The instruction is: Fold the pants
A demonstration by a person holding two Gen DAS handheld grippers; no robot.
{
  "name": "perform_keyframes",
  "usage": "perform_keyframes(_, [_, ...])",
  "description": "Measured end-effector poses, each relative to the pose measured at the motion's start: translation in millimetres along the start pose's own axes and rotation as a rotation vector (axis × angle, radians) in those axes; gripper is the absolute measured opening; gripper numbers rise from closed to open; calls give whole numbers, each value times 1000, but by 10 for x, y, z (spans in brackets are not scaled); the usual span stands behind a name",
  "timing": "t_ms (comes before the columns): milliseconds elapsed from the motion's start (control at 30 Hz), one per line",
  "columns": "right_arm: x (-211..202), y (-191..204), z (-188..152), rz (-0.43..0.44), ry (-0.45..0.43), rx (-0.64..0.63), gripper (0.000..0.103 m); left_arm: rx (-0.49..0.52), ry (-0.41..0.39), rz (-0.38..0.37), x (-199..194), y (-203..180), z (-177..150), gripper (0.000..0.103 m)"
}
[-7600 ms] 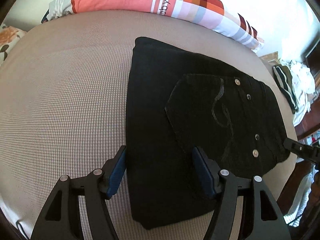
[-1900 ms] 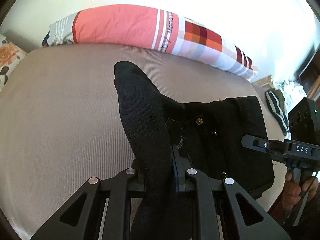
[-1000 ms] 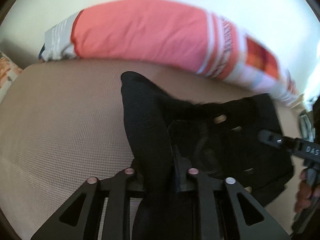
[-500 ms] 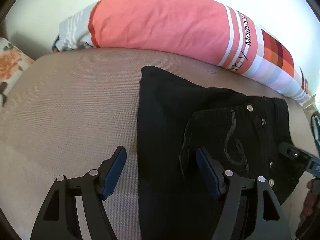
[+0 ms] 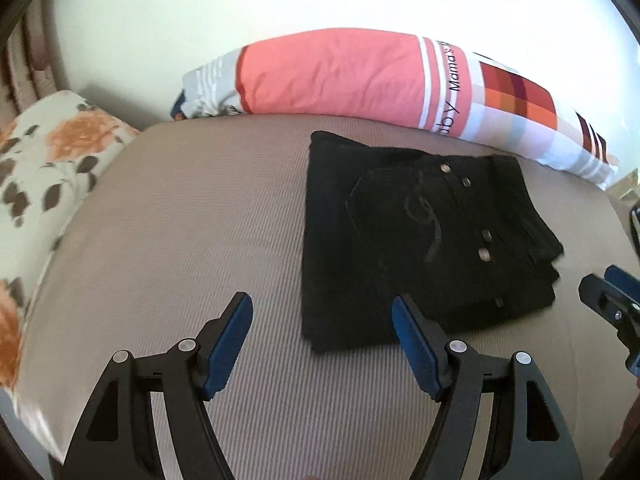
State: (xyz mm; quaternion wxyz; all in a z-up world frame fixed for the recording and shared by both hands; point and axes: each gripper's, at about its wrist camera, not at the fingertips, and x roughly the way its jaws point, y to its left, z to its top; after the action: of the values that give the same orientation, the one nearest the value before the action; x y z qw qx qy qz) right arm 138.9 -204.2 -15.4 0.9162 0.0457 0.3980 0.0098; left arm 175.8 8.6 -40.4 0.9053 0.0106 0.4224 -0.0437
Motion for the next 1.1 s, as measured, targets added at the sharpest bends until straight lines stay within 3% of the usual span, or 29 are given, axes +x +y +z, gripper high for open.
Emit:
perform_keyframes(267, [-529, 291, -329, -59, -86, -105, 85, -17, -83, 32, -618, -9, -398, 73])
perform_keyframes(467, [-741, 301, -463, -63, -107, -41, 91, -19, -112, 25, -876, -42, -546, 73])
perform_keyframes(1100, [-599, 353, -750, -83, -46, -17, 91, 4, -77, 58, -845, -143, -786, 73])
